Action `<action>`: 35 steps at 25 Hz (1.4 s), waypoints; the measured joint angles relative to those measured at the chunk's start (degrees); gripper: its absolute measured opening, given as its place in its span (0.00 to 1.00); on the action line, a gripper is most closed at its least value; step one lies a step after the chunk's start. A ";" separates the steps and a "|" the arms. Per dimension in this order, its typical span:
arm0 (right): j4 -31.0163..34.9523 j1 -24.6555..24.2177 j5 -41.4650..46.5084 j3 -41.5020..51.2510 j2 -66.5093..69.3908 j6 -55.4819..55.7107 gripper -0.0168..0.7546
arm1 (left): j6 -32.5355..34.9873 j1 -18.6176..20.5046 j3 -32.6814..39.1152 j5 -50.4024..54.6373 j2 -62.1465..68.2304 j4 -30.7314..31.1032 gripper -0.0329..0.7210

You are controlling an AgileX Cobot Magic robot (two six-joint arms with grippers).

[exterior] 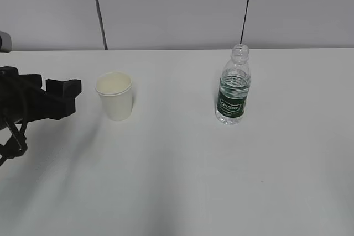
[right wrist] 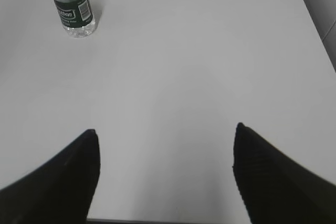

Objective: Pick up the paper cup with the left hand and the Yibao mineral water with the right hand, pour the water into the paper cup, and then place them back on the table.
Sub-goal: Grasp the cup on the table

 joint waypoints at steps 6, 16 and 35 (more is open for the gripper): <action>-0.08 0.00 -12.48 -0.32 0.00 0.00 0.78 | 0.00 0.00 0.00 -0.27 2.05 0.04 0.69; 1.88 0.00 -27.60 3.48 3.08 0.00 0.78 | -0.38 0.00 0.00 -6.58 7.83 0.84 0.69; 6.01 0.00 -54.65 6.93 26.72 0.00 0.78 | -3.32 0.00 -0.11 -33.66 24.75 11.70 0.69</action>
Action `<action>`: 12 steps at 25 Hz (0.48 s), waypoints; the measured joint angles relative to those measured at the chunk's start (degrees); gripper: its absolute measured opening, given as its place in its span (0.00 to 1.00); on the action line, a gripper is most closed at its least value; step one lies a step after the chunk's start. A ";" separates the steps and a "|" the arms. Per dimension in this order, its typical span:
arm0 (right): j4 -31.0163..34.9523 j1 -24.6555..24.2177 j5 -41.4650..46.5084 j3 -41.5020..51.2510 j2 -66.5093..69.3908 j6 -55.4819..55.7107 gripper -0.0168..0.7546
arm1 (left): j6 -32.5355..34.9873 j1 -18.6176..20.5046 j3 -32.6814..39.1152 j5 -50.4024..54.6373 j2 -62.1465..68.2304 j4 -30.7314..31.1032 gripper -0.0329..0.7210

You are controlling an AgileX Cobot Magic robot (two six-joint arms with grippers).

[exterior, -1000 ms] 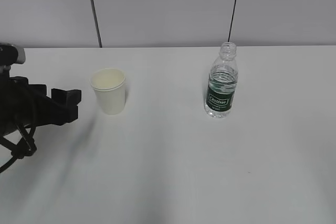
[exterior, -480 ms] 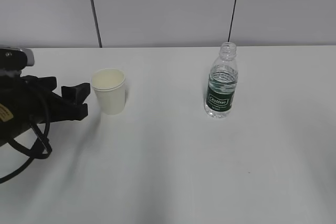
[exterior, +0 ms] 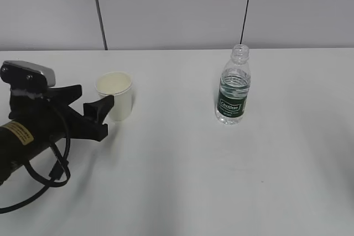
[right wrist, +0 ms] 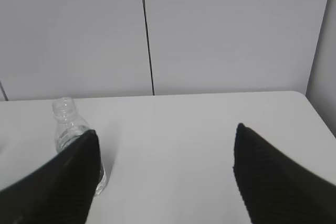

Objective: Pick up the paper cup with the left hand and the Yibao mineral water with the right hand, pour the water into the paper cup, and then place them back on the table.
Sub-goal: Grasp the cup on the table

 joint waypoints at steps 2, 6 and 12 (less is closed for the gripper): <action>0.00 0.00 -2.77 0.00 1.42 0.00 0.78 | 0.00 0.00 -0.06 -0.74 2.23 0.07 0.69; 0.21 0.00 -8.58 0.00 3.63 0.00 0.78 | -0.06 0.00 -0.06 -0.80 6.14 0.07 0.69; 0.21 0.00 -11.25 0.00 4.64 0.00 0.78 | -0.06 0.00 -0.43 -0.84 8.06 0.02 0.69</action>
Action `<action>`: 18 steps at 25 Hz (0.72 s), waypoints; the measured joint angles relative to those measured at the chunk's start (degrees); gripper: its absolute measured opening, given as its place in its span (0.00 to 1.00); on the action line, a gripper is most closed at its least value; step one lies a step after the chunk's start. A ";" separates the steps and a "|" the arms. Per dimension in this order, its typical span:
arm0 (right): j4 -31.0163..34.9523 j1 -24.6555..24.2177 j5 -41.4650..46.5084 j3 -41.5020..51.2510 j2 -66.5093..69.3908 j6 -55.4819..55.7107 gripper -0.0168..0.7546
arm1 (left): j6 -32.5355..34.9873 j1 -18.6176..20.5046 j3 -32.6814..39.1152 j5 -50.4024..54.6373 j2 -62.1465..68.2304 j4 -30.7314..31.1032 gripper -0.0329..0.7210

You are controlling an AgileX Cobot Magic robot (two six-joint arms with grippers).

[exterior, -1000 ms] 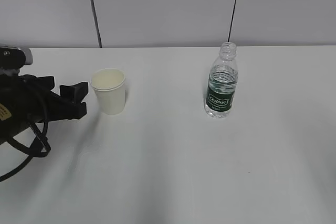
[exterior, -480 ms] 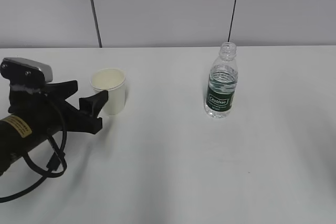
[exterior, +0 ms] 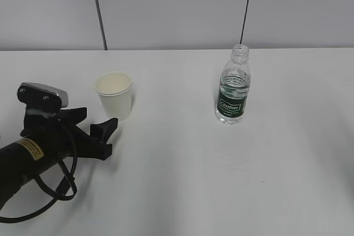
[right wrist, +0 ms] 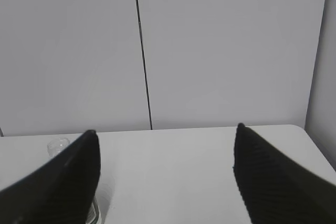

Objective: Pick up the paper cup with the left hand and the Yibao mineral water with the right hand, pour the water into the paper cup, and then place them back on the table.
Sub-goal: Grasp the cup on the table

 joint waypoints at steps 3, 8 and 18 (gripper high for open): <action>0.10 0.00 -0.13 0.00 0.00 0.00 0.78 | -1.16 0.00 -0.41 -0.01 0.48 -0.06 0.75; 0.10 0.00 -0.25 0.00 0.00 0.00 0.78 | -2.65 0.00 -2.60 -0.02 2.43 -1.00 0.83; 0.20 0.00 -0.47 0.00 0.00 0.00 0.78 | -2.70 0.00 -8.77 -0.02 7.50 -2.78 0.83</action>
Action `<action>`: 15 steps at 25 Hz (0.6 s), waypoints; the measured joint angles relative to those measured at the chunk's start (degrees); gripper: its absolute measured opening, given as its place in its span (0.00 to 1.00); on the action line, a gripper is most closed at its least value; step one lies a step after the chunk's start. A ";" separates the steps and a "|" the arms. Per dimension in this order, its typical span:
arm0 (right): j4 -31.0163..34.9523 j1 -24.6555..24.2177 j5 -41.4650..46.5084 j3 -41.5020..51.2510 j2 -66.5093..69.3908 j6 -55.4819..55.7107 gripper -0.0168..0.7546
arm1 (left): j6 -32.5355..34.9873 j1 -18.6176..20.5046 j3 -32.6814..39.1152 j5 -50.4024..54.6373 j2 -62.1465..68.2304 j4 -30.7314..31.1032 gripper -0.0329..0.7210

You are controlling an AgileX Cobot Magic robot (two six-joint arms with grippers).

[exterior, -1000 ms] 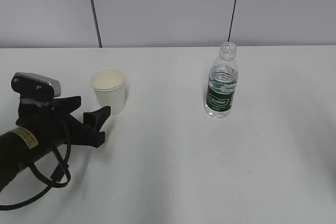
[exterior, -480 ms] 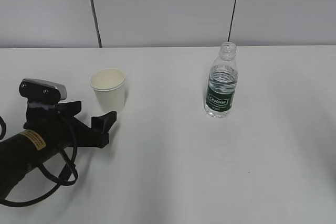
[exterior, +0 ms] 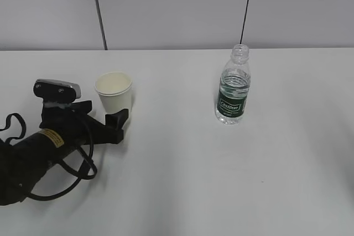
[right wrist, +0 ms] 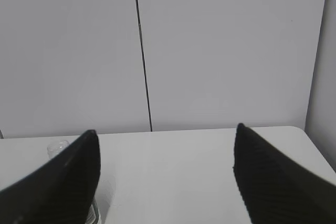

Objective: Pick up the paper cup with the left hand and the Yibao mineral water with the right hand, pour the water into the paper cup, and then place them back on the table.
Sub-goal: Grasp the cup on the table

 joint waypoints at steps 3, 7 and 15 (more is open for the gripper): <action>-0.09 0.00 -0.13 0.00 0.00 0.00 0.78 | 0.00 0.00 -2.30 -0.06 1.63 -0.59 0.83; -0.09 0.00 -0.42 0.00 0.00 0.00 0.78 | 0.00 0.00 -5.07 0.02 3.91 -0.59 0.83; -0.09 0.00 -0.65 0.00 0.00 0.00 0.78 | -0.04 0.00 -8.84 -0.11 6.18 -2.62 0.83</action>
